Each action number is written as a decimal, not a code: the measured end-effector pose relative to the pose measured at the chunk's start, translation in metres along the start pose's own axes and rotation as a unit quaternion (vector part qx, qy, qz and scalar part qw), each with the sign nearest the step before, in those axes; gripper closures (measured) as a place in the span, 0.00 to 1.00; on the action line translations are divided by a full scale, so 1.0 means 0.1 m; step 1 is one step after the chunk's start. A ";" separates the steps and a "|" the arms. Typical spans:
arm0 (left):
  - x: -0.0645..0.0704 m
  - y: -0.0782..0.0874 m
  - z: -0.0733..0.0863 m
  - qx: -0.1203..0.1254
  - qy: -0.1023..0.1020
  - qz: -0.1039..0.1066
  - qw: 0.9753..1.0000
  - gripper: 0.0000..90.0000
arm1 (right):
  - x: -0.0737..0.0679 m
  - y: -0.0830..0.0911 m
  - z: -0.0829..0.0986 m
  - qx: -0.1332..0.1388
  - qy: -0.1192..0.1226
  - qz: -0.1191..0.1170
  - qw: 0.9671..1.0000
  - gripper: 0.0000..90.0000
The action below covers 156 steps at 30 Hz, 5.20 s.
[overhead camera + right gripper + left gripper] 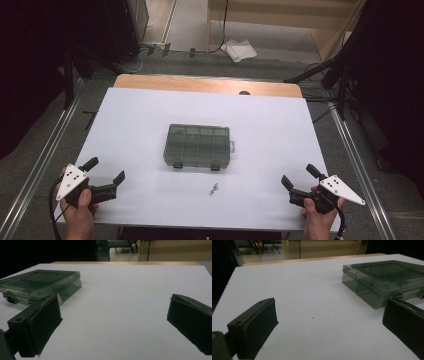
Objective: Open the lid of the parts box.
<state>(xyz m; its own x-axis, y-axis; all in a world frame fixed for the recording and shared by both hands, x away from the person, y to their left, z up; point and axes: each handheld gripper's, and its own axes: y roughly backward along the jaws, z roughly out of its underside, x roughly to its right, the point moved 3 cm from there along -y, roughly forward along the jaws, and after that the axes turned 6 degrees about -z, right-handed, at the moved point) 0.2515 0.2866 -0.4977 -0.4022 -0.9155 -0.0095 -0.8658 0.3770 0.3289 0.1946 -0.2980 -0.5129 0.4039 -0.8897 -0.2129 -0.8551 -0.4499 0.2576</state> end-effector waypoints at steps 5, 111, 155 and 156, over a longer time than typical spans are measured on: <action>0.12 -0.06 -0.01 -0.010 -0.005 0.010 1.000 0.00 | 0.03 -0.02 0.01 -0.003 -0.004 0.006 1.000 0.00; 0.77 -0.77 -0.34 -0.113 -0.010 0.090 0.989 1.00 | -1.06 -1.28 -0.35 -0.171 0.040 -0.095 0.980 1.00; 0.83 -1.18 -0.89 -0.015 -0.050 0.027 0.998 0.72 | -0.93 -1.51 -0.75 -0.138 0.048 -0.082 0.986 1.00; 0.83 -1.19 -0.90 -0.011 -0.049 0.026 0.998 0.73 | -0.92 -1.52 -0.76 -0.137 0.046 -0.082 0.986 0.99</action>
<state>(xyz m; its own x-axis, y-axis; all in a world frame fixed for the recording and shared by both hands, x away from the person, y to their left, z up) 0.3476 0.1537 -0.4529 -0.4750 -0.8760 -0.0837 -0.8364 0.4198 0.3523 0.3119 -0.1538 -0.4613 0.5681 -0.8008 -0.1898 -0.6614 -0.5815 0.4736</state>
